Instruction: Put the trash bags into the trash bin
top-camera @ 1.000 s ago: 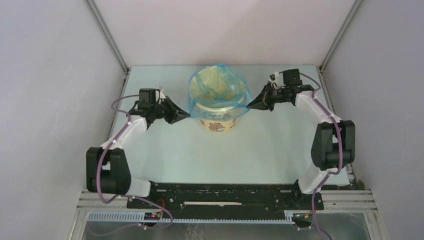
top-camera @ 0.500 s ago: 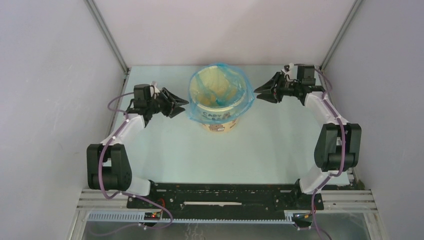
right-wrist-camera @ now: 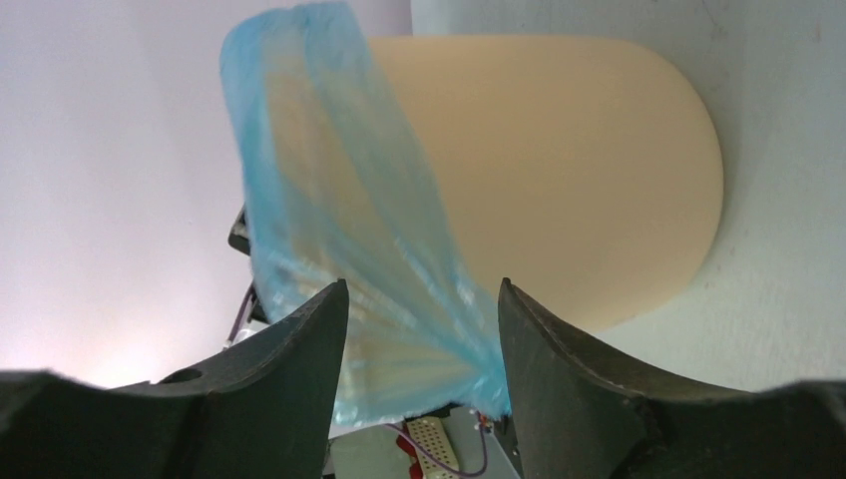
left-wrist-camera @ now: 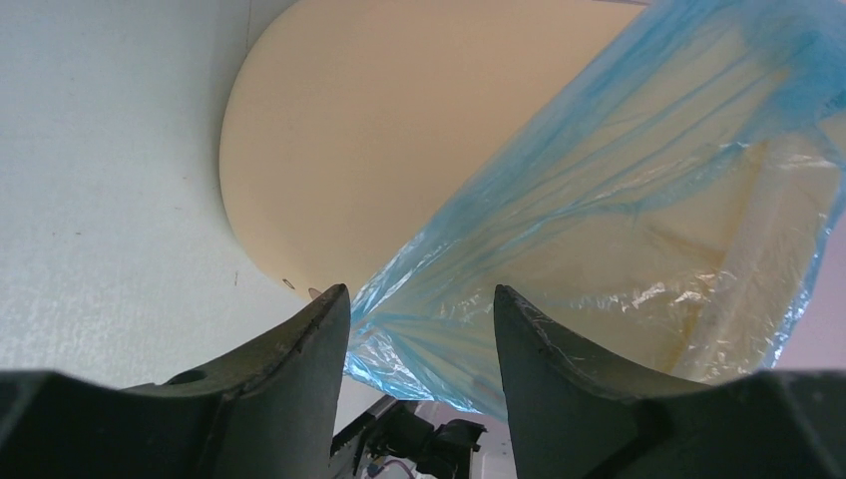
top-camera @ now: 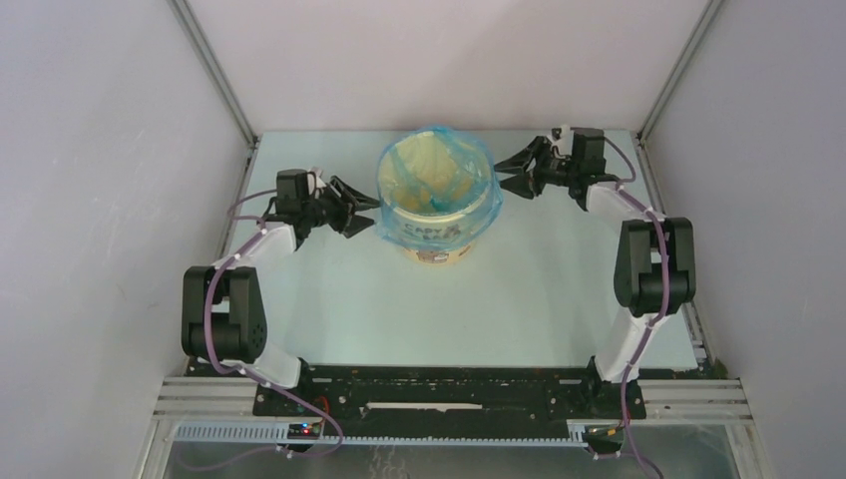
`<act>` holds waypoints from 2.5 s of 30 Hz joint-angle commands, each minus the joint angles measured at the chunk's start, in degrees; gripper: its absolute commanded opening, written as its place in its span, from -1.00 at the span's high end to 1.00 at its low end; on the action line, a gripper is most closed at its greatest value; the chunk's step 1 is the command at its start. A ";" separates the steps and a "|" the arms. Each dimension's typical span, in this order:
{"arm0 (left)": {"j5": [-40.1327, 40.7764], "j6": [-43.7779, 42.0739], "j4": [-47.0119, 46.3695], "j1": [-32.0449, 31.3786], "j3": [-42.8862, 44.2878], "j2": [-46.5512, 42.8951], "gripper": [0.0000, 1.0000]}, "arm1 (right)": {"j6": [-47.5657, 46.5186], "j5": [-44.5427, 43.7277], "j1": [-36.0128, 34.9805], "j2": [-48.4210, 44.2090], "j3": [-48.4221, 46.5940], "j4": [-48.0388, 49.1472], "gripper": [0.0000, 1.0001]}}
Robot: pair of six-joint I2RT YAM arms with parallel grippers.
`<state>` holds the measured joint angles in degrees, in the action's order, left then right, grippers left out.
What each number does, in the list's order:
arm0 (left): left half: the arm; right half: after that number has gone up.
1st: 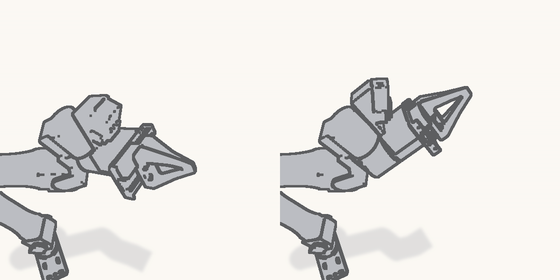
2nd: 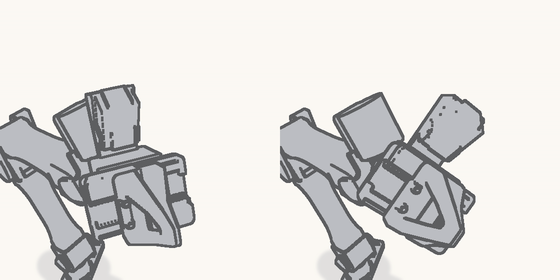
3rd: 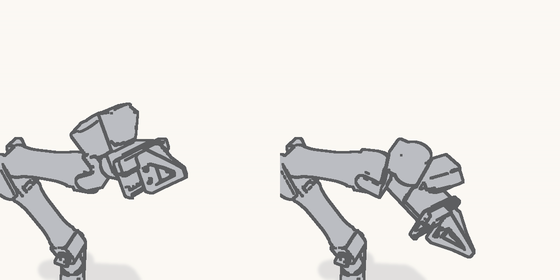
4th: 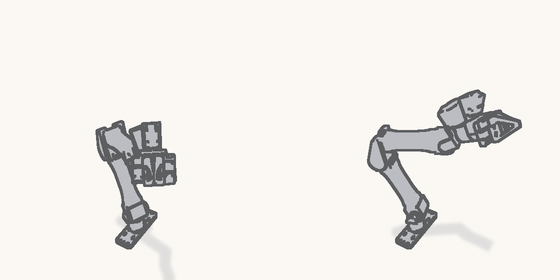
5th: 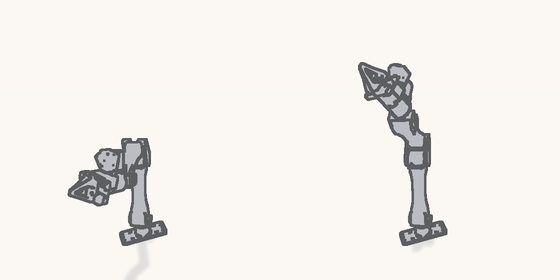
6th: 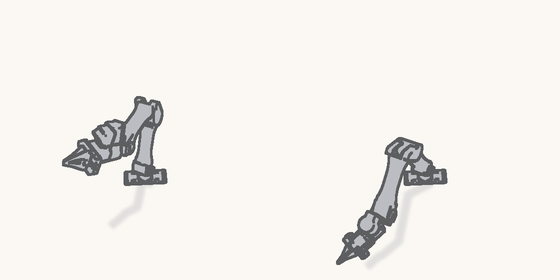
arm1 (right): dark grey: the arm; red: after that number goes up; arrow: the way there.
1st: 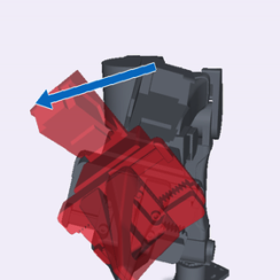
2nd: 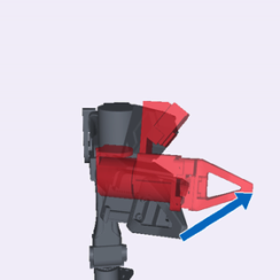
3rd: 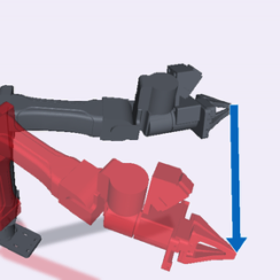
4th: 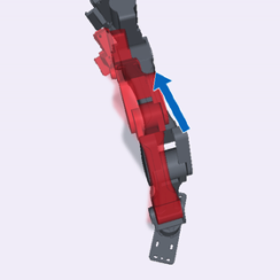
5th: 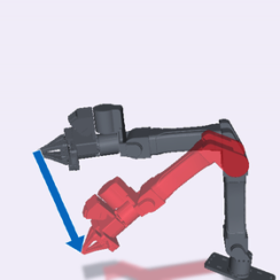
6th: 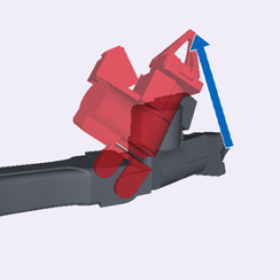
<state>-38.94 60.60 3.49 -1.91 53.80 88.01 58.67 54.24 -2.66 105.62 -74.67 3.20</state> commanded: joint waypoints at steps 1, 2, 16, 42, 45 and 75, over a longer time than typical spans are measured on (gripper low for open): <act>-1.84 0.56 -2.49 -0.58 2.72 -0.01 -0.19 | 3.34 -0.82 -2.50 1.30 -0.45 5.80 -0.17; -1.78 0.23 -2.20 -0.74 2.70 -0.20 -0.19 | 1.26 -2.13 -2.79 1.60 -0.46 3.67 -0.10; 4.88 -16.15 17.53 -1.69 7.41 -7.87 -0.24 | -13.49 -14.04 -1.47 1.07 -3.33 -15.12 0.33; -7.74 0.08 -11.48 0.67 15.98 14.16 -0.75 | 2.56 -0.34 -4.88 11.06 -6.71 11.57 -0.14; -7.47 1.27 -11.40 -0.97 16.93 17.32 -0.43 | 1.92 -3.08 -5.06 12.37 -7.16 8.42 0.18; -1.31 -9.80 7.48 -4.43 12.48 10.67 0.69 | -39.38 -44.44 -11.81 -2.40 -47.27 -61.10 -0.33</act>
<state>-40.01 52.86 10.46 -5.54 68.47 102.87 28.16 19.35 -6.98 108.09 -115.61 -49.30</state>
